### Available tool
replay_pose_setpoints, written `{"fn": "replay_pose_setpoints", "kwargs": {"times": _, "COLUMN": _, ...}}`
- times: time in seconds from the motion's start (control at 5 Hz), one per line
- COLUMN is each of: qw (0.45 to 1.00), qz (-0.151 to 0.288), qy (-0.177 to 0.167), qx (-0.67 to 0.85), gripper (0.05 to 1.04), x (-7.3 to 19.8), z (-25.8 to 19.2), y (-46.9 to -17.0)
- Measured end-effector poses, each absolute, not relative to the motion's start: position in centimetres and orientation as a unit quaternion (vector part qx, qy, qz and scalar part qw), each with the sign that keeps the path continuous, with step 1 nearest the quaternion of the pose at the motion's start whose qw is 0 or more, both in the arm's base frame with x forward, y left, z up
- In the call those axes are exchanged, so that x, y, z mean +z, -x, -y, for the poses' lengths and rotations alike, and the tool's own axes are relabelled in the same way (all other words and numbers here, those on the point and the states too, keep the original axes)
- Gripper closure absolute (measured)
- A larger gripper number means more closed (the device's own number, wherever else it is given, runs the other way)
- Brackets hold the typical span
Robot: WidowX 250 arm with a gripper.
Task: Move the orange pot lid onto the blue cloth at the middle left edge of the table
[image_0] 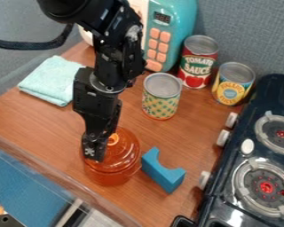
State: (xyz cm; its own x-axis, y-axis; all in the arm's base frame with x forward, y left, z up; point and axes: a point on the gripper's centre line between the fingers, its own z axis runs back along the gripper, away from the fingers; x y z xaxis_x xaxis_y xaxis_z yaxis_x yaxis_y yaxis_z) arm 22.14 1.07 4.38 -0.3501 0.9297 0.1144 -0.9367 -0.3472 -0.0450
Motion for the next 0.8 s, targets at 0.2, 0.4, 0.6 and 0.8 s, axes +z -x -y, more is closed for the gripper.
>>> {"fn": "replay_pose_setpoints", "kwargs": {"times": 0.2, "qw": 0.571, "qz": 0.054, "qy": -0.038, "qx": 0.818, "gripper": 0.085, "x": 3.8, "z": -0.9, "y": -22.7}}
{"fn": "replay_pose_setpoints", "kwargs": {"times": 0.4, "qw": 0.575, "qz": 0.057, "qy": -0.027, "qx": 0.816, "gripper": 0.085, "x": 4.0, "z": -0.8, "y": -23.6}}
{"fn": "replay_pose_setpoints", "kwargs": {"times": 0.6, "qw": 0.573, "qz": 0.05, "qy": -0.027, "qx": 0.817, "gripper": 0.115, "x": 3.2, "z": -1.0, "y": -24.0}}
{"fn": "replay_pose_setpoints", "kwargs": {"times": 0.8, "qw": 0.565, "qz": 0.06, "qy": -0.023, "qx": 0.823, "gripper": 0.38, "x": 3.2, "z": -1.1, "y": -24.2}}
